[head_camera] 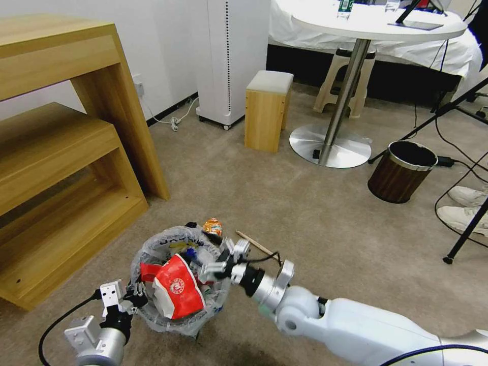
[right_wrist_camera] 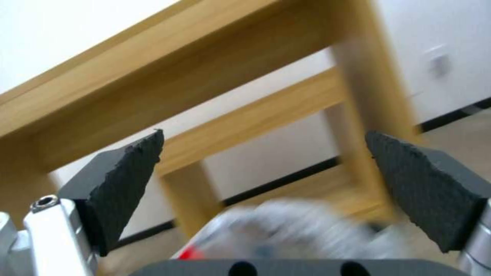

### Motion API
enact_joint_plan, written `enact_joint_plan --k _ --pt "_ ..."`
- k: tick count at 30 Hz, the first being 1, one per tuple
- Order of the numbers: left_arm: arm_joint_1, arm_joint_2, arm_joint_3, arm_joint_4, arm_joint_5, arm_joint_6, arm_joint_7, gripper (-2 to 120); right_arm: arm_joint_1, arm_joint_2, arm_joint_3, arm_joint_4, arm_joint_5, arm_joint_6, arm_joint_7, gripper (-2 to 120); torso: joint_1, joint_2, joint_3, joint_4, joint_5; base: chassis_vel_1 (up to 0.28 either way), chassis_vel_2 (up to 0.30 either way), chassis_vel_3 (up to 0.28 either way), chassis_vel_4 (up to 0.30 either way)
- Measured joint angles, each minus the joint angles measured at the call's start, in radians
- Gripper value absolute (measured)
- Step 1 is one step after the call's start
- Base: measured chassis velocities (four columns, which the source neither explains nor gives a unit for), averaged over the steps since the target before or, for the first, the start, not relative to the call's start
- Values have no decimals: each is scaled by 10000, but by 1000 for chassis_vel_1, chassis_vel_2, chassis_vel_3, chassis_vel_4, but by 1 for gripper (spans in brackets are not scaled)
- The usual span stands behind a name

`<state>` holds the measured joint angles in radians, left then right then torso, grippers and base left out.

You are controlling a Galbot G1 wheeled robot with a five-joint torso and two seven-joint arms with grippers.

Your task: Pick up the trash bin and place the garbage on the floor into it.

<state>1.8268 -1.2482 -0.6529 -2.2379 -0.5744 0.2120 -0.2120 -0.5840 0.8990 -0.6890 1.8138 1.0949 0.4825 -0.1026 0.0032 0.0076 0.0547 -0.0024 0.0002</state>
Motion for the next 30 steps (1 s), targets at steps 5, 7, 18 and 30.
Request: enact_joint_plan --k 5,7,18,30 --pt "-60 117 -128 37 -71 8 -8 1 -520 -540 1992 275 -416 -375 1290 100 -1 0 0 0 0 0 0 0 0" --pt "-81 126 -130 46 -80 11 -10 1 -680 -654 2404 283 -540 -436 1549 100 0 0 0 1 -2 0 0 0 0" --pt "-254 251 12 276 -70 17 84 1 -4233 -2315 7388 -109 -3472 -1957 4913 100 -1 0 -1 -4 -2 0 0 0 0" --pt "-176 295 -104 -63 -155 9 124 1 -6860 -2224 9649 -258 -4993 -799 4149 100 0 0 -1 2 0 0 0 0 0"
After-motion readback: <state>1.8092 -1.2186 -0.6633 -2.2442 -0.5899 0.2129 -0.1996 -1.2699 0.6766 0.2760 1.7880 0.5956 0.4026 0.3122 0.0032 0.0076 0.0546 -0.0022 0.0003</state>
